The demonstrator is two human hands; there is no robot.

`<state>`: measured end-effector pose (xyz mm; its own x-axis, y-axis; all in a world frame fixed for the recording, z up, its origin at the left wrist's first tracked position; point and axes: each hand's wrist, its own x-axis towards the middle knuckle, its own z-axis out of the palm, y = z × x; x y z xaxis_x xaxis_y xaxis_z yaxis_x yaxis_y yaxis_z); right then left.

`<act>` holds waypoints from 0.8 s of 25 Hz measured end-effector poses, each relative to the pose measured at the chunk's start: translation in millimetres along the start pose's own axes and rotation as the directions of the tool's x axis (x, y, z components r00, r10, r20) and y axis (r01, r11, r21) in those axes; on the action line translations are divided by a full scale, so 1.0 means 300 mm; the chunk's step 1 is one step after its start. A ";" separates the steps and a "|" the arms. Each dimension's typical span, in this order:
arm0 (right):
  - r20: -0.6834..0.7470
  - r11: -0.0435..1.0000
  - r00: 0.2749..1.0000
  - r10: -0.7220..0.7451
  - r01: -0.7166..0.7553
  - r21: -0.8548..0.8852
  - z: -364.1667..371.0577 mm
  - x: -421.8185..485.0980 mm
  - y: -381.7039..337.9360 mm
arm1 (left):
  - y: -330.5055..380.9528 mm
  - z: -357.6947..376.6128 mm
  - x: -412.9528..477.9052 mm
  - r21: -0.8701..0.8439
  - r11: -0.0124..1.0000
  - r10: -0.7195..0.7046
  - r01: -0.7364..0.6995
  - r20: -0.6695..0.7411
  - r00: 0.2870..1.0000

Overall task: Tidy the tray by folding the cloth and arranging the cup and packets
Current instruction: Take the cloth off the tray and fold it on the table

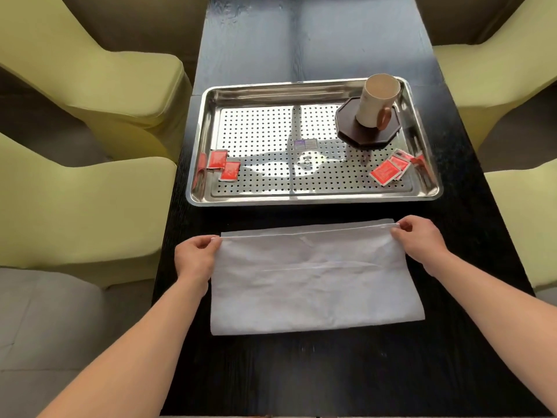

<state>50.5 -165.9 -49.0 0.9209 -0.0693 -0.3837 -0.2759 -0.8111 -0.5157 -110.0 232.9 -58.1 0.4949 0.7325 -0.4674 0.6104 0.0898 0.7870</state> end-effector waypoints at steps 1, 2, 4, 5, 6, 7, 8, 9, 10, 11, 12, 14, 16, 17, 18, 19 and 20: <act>0.000 1.000 1.000 0.004 -0.004 -0.008 0.008 0.019 0.000 | 0.000 0.011 0.018 0.005 1.000 -0.002 0.002 -0.014 1.000; -0.004 1.000 1.000 0.007 -0.007 -0.019 0.016 0.037 0.000 | 0.001 0.022 0.032 0.016 1.000 -0.001 0.001 -0.025 1.000; -0.018 0.999 1.000 0.009 -0.010 -0.041 0.027 0.060 -0.001 | 0.009 0.042 0.048 0.054 0.998 0.014 -0.012 -0.044 0.999; -0.025 0.999 1.000 0.011 -0.012 -0.051 0.032 0.071 -0.001 | 0.013 0.053 0.057 0.083 0.996 0.027 -0.023 -0.055 0.998; -0.031 0.998 0.999 0.011 -0.012 -0.061 0.034 0.079 0.000 | 0.015 0.064 0.064 0.113 0.993 0.040 -0.032 -0.065 0.997; -0.035 0.997 0.999 0.009 -0.012 -0.071 0.036 0.084 0.000 | 0.014 0.073 0.069 0.139 0.990 0.047 -0.037 -0.073 0.996; -0.036 0.996 0.999 0.005 -0.008 -0.087 0.038 0.087 -0.001 | 0.011 0.080 0.072 0.163 0.986 0.051 -0.038 -0.078 0.996; -0.037 0.994 0.999 -0.005 0.001 -0.111 0.040 0.089 -0.003 | 0.007 0.087 0.074 0.189 0.981 0.055 -0.039 -0.081 0.995; -0.038 0.990 0.999 -0.020 0.014 -0.142 0.042 0.090 -0.006 | 0.002 0.094 0.074 0.224 0.974 0.064 -0.043 -0.085 0.994; -0.041 0.985 0.999 -0.033 0.026 -0.170 0.045 0.090 -0.009 | -0.003 0.101 0.074 0.262 0.964 0.076 -0.050 -0.091 0.993; -0.045 0.982 0.998 -0.040 0.031 -0.186 0.047 0.089 -0.011 | -0.006 0.106 0.075 0.299 0.953 0.092 -0.058 -0.101 0.991; -0.055 0.982 0.998 -0.028 0.017 -0.188 0.049 0.091 -0.014 | -0.010 0.117 0.080 0.368 0.927 0.120 -0.066 -0.126 0.985; -0.070 0.982 0.997 -0.010 -0.003 -0.186 0.052 0.092 -0.017 | -0.016 0.119 0.088 0.422 0.905 0.128 -0.050 -0.159 0.979; -0.080 0.981 0.997 -0.005 -0.011 -0.192 0.054 0.092 -0.018 | -0.019 0.117 0.089 0.445 0.895 0.126 -0.036 -0.173 0.977; -0.090 0.980 0.996 0.000 -0.018 -0.198 0.057 0.091 -0.019 | -0.021 0.114 0.089 0.470 0.883 0.124 -0.027 -0.176 0.977; -0.102 0.979 0.995 0.006 -0.026 -0.203 0.060 0.090 -0.020 | -0.024 0.112 0.085 0.491 0.871 0.120 -0.022 -0.169 0.978; -0.118 0.979 0.993 0.008 -0.032 -0.204 0.062 0.086 -0.022 | -0.025 0.109 0.077 0.500 0.866 0.114 -0.020 -0.158 0.981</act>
<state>71.0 -151.6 -69.9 0.9448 -0.1435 -0.2945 -0.2431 -0.9098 -0.3365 -82.9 227.1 -88.1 0.4571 0.8353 -0.3055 0.8280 -0.2741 0.4892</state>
